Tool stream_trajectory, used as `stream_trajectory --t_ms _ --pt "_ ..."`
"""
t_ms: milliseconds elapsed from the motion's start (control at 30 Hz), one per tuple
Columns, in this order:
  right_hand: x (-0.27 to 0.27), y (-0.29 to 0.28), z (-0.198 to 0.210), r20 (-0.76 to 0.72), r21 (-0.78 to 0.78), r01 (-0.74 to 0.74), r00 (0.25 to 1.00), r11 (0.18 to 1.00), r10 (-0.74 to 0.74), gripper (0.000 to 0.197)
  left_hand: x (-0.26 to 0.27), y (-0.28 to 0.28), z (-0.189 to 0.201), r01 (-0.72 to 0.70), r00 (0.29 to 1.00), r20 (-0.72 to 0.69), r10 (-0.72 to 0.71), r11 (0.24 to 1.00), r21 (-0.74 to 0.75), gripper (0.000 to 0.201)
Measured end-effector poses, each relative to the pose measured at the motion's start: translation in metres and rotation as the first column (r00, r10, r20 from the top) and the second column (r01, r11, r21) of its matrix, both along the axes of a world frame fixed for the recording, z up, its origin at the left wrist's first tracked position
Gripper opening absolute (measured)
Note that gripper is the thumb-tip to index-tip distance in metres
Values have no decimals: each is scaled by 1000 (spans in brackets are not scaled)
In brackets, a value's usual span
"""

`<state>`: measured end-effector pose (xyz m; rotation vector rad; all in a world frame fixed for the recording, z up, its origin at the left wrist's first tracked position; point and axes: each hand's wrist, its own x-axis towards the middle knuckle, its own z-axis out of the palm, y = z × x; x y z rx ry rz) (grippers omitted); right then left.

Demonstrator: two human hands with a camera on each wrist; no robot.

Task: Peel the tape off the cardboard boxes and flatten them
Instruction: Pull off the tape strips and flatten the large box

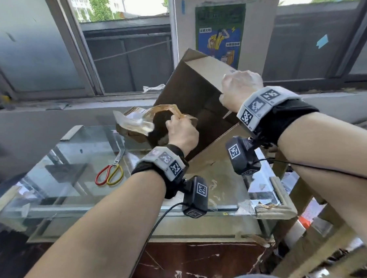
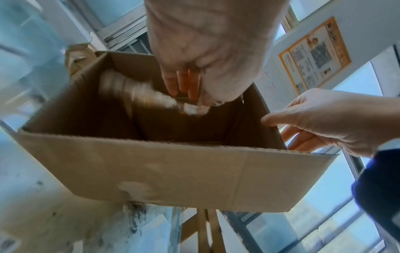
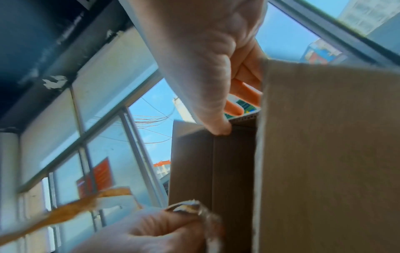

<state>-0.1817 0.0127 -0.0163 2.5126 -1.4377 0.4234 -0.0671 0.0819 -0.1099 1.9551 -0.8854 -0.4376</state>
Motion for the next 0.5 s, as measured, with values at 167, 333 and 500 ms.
stream_trajectory --t_ms 167,333,500 --pt "12 18 9 -25 18 -89 996 996 90 16 2 8 -2 209 925 -282 -256 960 -185 8" --pt "22 32 11 -61 3 -148 987 989 148 20 0 18 -1 214 858 -436 -272 961 -178 17" --pt "28 41 12 -134 1 -127 983 992 126 22 -7 19 0 269 811 -491 -319 948 -173 16"
